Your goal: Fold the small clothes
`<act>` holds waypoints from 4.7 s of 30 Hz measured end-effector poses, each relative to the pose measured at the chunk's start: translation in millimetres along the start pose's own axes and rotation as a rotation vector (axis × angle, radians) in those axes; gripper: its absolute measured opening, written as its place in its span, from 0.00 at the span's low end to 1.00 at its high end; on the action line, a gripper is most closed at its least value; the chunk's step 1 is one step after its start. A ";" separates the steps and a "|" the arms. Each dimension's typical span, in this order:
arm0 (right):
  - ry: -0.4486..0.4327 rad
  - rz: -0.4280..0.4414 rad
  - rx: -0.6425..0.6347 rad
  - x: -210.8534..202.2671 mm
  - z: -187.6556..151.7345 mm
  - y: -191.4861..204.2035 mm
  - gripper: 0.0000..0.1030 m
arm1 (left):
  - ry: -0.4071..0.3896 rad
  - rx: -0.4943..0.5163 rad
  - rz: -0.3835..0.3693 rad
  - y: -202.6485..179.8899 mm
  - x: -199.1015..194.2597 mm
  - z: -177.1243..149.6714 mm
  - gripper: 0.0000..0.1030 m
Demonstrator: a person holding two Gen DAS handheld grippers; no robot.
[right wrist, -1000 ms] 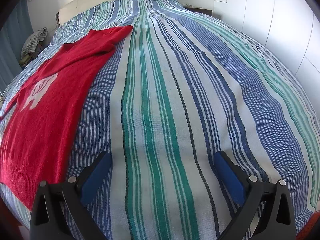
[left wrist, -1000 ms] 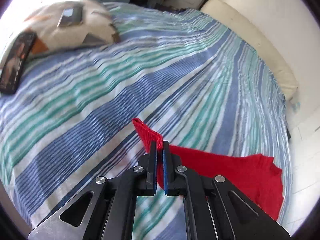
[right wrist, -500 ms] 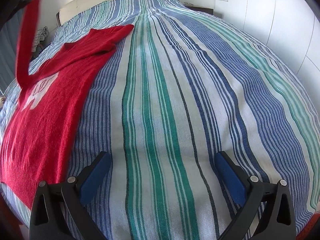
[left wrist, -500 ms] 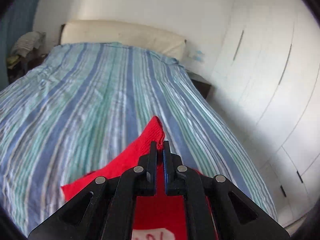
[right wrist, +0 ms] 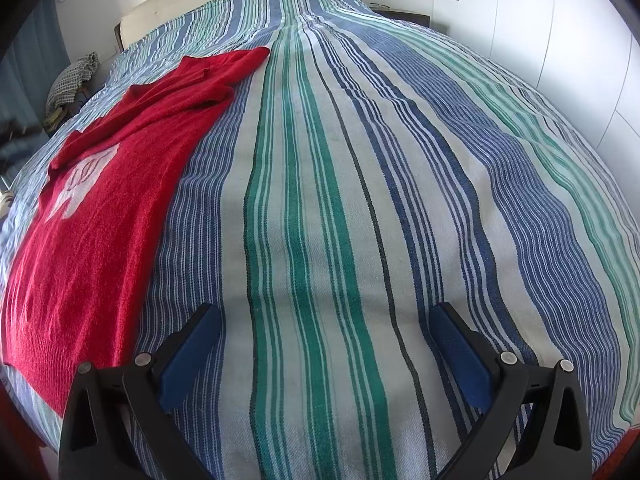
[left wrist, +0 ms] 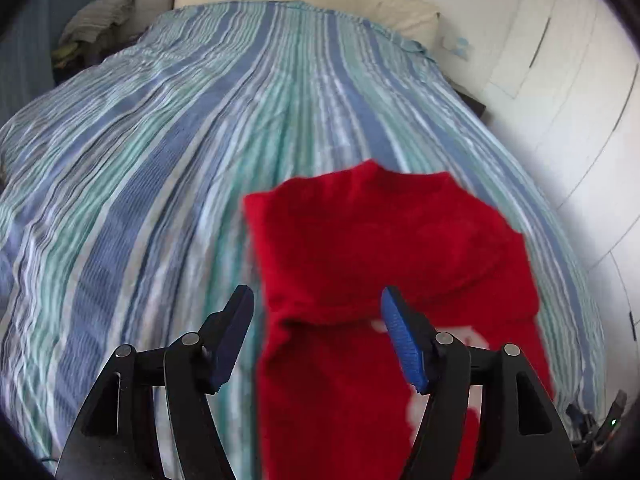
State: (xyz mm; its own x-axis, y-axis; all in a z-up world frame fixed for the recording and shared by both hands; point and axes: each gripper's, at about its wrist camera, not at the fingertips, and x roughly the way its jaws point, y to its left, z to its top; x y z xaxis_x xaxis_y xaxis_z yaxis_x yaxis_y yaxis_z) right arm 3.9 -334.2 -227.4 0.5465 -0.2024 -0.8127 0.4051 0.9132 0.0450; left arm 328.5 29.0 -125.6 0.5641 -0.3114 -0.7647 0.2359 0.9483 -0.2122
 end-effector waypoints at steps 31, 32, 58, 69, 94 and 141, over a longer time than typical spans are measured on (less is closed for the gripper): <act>0.397 0.700 0.528 121.9 233.5 89.0 0.65 | -0.043 0.071 0.081 9.8 63.1 -64.6 0.05; 0.409 0.698 0.553 131.4 233.0 97.6 0.64 | -0.045 0.067 0.077 10.9 63.3 -64.6 0.05; -0.006 0.482 0.034 64.5 212.8 118.8 0.30 | -0.074 0.070 -0.001 22.6 -11.6 -69.2 0.34; 0.206 0.442 -0.012 137.0 212.5 159.6 0.28 | 0.067 0.152 -0.031 -20.8 68.2 -45.5 0.03; 0.017 0.304 -0.194 -52.0 66.7 54.4 0.56 | 0.015 0.159 -0.033 -58.4 -73.6 -169.0 0.77; -0.070 0.095 0.203 -69.3 -11.0 -44.7 0.63 | -0.015 -0.153 0.232 20.4 -69.0 -197.0 0.89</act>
State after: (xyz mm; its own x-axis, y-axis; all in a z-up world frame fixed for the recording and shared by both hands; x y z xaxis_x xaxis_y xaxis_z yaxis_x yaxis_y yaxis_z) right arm -60.1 -357.0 -179.4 0.6357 -0.1488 -0.7574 0.4847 0.8406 0.2417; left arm 138.5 81.8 -197.0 0.6013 -0.0847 -0.7945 -0.0228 0.9921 -0.1230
